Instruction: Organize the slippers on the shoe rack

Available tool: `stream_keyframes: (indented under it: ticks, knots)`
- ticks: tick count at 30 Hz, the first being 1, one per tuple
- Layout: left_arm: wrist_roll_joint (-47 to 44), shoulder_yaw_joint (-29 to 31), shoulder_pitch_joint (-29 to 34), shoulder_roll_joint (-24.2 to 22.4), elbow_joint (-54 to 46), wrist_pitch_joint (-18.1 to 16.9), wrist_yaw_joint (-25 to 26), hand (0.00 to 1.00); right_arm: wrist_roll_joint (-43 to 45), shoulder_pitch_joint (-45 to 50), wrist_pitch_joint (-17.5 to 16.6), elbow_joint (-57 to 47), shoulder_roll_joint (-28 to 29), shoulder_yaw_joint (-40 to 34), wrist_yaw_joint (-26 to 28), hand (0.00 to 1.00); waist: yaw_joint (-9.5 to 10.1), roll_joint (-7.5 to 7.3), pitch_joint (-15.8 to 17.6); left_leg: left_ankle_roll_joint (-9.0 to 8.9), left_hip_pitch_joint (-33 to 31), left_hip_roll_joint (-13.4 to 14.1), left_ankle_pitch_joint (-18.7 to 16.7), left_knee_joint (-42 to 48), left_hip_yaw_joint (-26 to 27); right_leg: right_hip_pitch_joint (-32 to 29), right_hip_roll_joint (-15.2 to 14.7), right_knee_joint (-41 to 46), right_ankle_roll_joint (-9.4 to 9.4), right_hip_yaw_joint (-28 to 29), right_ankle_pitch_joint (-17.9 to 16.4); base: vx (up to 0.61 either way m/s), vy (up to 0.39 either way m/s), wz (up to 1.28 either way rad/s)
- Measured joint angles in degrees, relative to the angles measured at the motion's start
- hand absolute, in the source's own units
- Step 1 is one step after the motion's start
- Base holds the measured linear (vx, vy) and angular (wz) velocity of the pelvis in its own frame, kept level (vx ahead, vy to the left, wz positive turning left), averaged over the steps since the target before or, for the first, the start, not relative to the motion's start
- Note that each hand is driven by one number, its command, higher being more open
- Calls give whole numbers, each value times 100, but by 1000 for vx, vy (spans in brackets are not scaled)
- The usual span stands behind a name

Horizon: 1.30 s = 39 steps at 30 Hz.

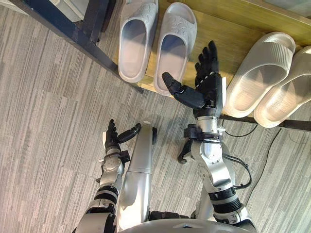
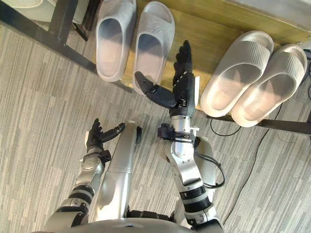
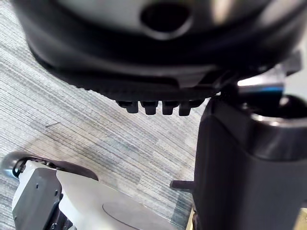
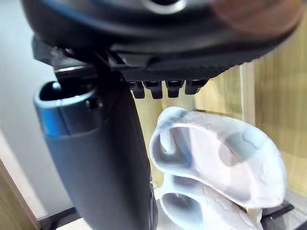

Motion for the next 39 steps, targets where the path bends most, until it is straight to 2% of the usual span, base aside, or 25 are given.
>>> stream_keyframes:
  ticks: [9,13,24,30,35,36,39]
  knots:
    - [-4,158,-1,-4,95,7,1,100,1402,-191,-275,376,77,222,473,100,-41,-89,-23,-1,59,-6,1,-35,-7,71,-4,-40,0,-25,2,26,-29,0]
    - [-6,172,-2,-4,113,7,6,100,1627,-471,-370,624,126,296,482,100,-48,-91,-22,-9,78,-9,5,-42,-14,95,-7,-43,0,-36,2,22,-29,1]
    - [-6,213,-8,-7,211,10,26,100,1625,-775,-418,999,131,291,374,100,-66,-101,-22,-124,182,-24,78,-172,-81,210,-28,-85,-2,-132,2,28,-53,3]
    - [-6,213,-9,-19,220,32,17,100,1523,-724,-385,1008,87,218,376,100,-73,-101,-22,-121,201,-61,109,-186,-101,252,-59,-83,-3,-157,0,22,-38,5]
    - [-2,211,-4,-18,325,67,-33,100,896,-388,-150,904,-133,151,407,100,-85,-114,-19,-83,438,-112,135,-315,-104,533,-105,-205,-3,-201,0,49,-32,8]
    - [4,210,66,0,345,134,-92,100,484,-173,-53,839,-201,142,421,100,-89,-120,-17,-62,612,-115,166,-461,-103,725,-100,-355,20,-245,13,50,-32,7]
    - [10,212,237,35,350,180,-139,100,25,44,36,762,-333,138,480,100,-105,-147,-9,-58,885,-101,233,-738,-91,978,-56,-622,45,-288,92,83,-47,3]
